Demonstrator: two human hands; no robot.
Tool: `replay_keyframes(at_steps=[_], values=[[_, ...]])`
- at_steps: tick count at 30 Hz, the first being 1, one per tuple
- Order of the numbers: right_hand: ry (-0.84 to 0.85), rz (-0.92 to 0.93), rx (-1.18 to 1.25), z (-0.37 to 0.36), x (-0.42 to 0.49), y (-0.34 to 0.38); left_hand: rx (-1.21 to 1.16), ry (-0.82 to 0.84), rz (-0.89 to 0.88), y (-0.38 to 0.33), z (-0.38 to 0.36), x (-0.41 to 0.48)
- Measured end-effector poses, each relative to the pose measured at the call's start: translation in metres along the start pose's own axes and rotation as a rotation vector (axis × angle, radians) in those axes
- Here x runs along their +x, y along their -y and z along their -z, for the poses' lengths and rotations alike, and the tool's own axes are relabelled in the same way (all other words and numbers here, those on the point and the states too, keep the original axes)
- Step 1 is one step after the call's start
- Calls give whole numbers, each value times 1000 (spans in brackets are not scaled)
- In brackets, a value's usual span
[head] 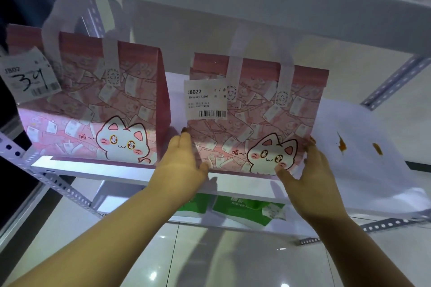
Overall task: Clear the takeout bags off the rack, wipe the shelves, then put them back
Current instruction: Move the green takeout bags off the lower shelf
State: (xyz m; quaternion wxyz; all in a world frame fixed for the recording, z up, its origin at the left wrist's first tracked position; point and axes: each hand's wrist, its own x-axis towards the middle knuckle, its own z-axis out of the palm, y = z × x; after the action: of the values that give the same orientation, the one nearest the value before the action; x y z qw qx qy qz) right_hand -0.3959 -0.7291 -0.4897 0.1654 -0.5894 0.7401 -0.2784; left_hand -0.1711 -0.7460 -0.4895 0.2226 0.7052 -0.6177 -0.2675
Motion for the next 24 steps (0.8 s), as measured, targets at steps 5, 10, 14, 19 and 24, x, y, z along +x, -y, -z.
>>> replay_keyframes(at_steps=[5, 10, 14, 19, 24], values=[[-12, 26, -23, 2, -2, -4, -1, -44, -64, 5, -4, -10], [-12, 44, -99, 6, -22, -1, -25, -51, -109, 17, -1, -31], [-1, 85, -93, -3, -58, 6, 43, 4, -125, 40, -1, -59], [75, 114, -164, -40, -101, 6, 71, 124, -108, 85, -13, -79], [131, 40, -176, -98, -128, -11, 150, 187, -67, 142, -34, -80]])
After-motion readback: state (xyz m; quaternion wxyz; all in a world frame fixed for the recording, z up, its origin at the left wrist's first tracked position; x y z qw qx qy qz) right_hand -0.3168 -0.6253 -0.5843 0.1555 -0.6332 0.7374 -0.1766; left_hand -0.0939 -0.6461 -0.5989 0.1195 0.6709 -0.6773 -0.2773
